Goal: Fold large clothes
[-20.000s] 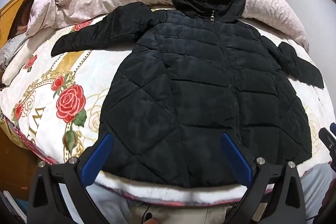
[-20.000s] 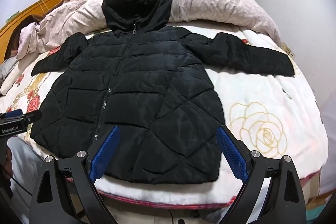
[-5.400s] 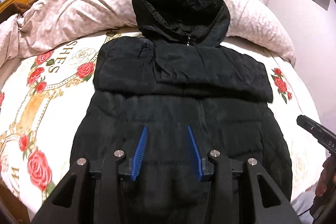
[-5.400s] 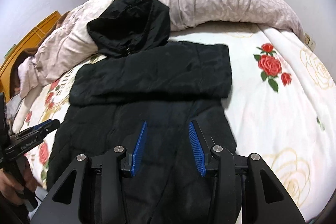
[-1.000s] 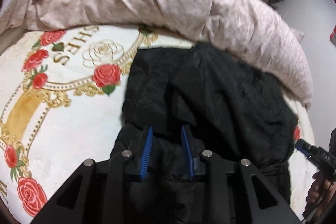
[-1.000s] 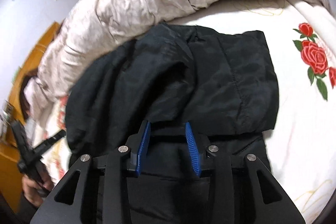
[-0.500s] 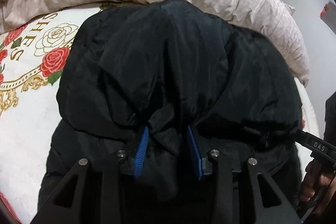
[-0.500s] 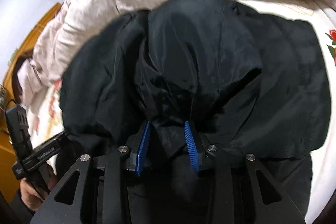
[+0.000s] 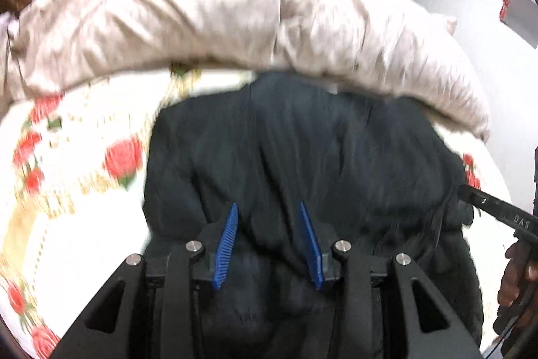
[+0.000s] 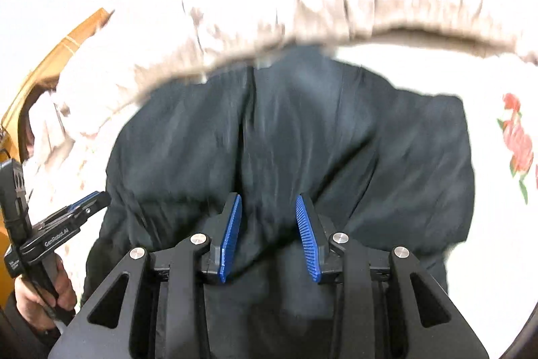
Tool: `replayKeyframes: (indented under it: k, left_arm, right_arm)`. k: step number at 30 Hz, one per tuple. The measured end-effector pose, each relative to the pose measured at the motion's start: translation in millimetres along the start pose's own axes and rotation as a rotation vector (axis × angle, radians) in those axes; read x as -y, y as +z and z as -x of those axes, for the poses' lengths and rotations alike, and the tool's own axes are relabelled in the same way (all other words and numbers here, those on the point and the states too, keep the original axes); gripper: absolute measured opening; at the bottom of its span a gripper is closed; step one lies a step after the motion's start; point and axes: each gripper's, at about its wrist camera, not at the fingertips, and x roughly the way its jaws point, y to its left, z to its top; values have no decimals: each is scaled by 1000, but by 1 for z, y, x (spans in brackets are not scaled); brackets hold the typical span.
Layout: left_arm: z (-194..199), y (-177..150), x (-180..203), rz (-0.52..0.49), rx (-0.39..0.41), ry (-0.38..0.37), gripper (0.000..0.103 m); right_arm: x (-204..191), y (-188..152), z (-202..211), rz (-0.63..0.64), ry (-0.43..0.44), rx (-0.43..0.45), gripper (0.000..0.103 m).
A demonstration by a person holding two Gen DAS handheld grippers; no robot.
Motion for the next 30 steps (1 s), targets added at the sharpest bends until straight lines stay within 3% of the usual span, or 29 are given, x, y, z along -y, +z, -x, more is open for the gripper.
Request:
replayKeyframes:
  k: [3,6,8,13,16,18,20,23,26,30]
  left_arm:
    - [-17,25,-2,-9,28,24,41]
    - [-58,29,-6,2,-41,68,41]
    - [-78,20,-12,14,-76,66,41]
    - [-84,6,-5,-39,-49,85,41]
    - [-66,14,-5,-11,-46,81,40]
    - [-48,19,-3,-12,5,56,40]
    - [-33,18,2,-4,42,16,40]
    - [-34,4,12,16,25,-52,40]
    - [-63,-17,24,-29,-57,-41,41]
    - [-82,-31,24,-56,-67,-39,42]
  right_arm:
    - [12,22,-16,-16,-41,27,35]
    - [37,21,-59,-48,-120,-74,35]
    - [53,7,-74,-52,-112,-106,33]
    - [54,1,-76,-45,-130,-93,33]
    - [47,17,-48,-52,-150,-54,33]
    - [28,24,-21,-35,-96,22,33]
    - [10,24,-12,-7,-36,46,35]
    - [-15,14,-32,46,21,-10,35]
    - [-17,-4,-73,63,-11,-113,35]
    - [-7,-19,-91,71,-7,-99,34]
